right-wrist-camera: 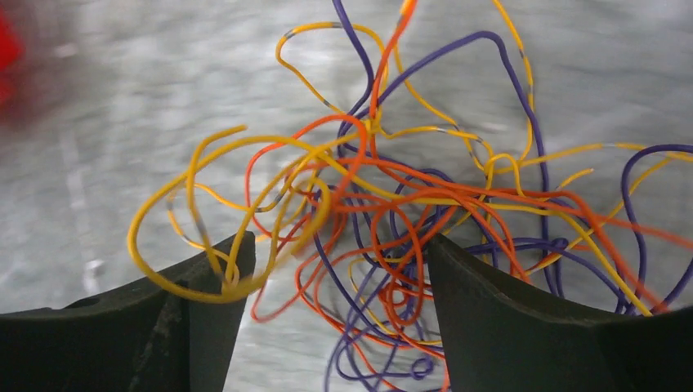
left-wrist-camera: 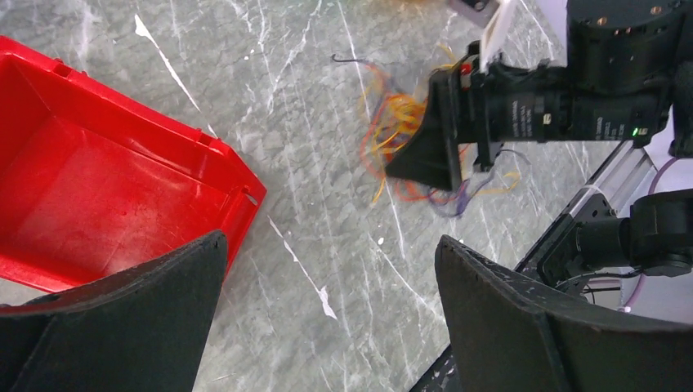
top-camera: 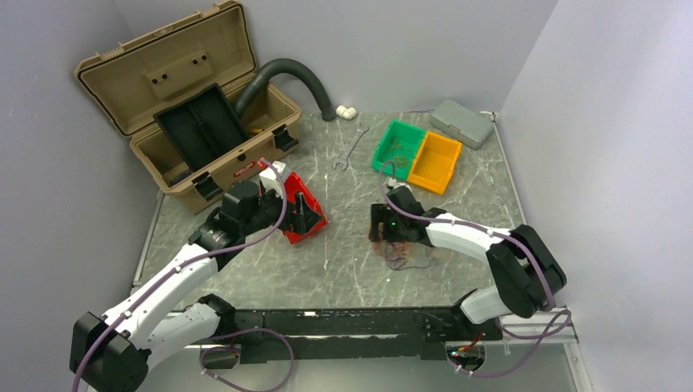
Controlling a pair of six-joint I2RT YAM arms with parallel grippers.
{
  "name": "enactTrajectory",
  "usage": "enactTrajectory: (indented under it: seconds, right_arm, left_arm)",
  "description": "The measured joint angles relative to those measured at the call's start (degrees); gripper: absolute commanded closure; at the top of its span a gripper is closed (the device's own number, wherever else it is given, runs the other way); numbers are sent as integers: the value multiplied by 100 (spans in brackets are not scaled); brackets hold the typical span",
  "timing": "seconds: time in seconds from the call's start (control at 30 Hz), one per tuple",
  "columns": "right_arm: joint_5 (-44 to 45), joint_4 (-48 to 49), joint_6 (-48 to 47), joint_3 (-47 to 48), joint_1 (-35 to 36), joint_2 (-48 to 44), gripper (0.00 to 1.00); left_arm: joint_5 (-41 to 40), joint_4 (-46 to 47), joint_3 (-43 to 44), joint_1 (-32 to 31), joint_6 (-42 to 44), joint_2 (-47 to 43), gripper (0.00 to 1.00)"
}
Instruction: Untangle the cables
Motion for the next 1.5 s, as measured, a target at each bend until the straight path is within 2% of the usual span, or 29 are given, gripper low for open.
enactTrajectory:
  seconds: [0.2, 0.37, 0.57, 0.77, 1.03, 1.23, 1.5]
  right_arm:
    - [-422, 472, 57, 428, 1036, 160, 22]
    - [-92, 208, -59, 660, 1158, -640, 21]
    - [966, -573, -63, 898, 964, -1617, 19]
    - [1526, -1423, 245, 717, 424, -2205, 19]
    - [1276, -1836, 444, 37, -592, -2763, 24]
    - [1032, -1838, 461, -232, -684, -2752, 29]
    - [975, -1742, 455, -297, -688, -2323, 49]
  left_arm:
    - [22, 15, 0, -85, 0, 4, 0]
    - [-44, 116, 0, -363, 4, 94, 1]
    - [-109, 431, 0, -763, -28, 649, 1]
    - [-111, 680, 199, -1220, -20, 1408, 2]
    - [-111, 1019, 378, -1657, -24, 2111, 2]
    - [-105, 1185, 446, -1714, -24, 2605, 2]
    - [-85, 1469, 450, -1714, -22, 2804, 1]
